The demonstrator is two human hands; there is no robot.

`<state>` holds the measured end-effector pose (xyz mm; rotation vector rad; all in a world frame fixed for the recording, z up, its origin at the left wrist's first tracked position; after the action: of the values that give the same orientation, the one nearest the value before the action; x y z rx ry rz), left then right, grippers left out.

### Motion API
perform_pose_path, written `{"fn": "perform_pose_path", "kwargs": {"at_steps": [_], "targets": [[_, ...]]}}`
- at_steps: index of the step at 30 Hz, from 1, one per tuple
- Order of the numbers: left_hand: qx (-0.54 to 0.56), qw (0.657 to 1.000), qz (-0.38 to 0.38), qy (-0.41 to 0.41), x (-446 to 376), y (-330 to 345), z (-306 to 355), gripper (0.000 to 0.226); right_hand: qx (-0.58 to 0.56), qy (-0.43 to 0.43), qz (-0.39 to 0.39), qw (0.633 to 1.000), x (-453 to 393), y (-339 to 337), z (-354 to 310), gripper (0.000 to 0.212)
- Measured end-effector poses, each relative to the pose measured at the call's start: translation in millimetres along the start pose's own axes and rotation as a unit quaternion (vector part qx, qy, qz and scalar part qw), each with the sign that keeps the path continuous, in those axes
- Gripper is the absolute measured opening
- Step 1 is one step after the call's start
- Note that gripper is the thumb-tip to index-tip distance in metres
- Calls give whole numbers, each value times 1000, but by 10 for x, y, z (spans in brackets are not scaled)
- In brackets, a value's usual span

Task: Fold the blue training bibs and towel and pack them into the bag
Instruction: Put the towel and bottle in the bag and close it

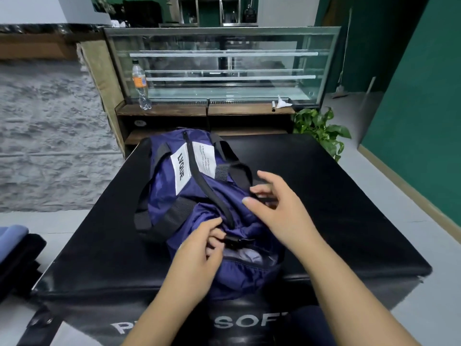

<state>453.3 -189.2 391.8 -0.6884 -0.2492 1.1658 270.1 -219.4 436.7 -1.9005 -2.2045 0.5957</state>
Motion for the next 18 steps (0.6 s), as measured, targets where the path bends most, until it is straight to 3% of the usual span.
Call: {"fn": "perform_pose_path", "kwargs": {"at_steps": [2, 3, 5, 7, 10, 13, 18], "targets": [[-172, 981, 85, 40, 58, -100, 7, 32, 103, -38, 60, 992, 129, 98, 62, 49], [-199, 973, 116, 30, 85, -138, -16, 31, 163, -66, 100, 979, 195, 140, 85, 43], [-149, 977, 146, -44, 121, -208, -123, 42, 238, -110, 166, 951, 321, 234, 88, 36], [-40, 985, 114, -126, 138, -222, -252, 44, 271, -150, 196, 930, 418, 368, 78, 36], [-7, 982, 95, -161, 178, -196, -314, 18, 264, -198, 159, 931, 548, 674, 88, 20], [-19, 981, 125, -150, 230, -240, -317, 29, 210, -177, 89, 957, 624, 963, 148, 14], [42, 981, 110, -154, 274, -316, -295, 35, 218, -113, 12, 969, 618, 1187, 215, 32]]}}
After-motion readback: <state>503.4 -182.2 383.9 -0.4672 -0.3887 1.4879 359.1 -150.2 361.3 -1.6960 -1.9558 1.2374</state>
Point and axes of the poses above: each hand's wrist, its own x-axis away from the middle knuckle, its own y-axis out of the palm, z = x × y, the point moved 2 cm from there along -x, towards the middle knuckle, and after that the axes turned 14 degrees about -z, right-handed, at the moved point
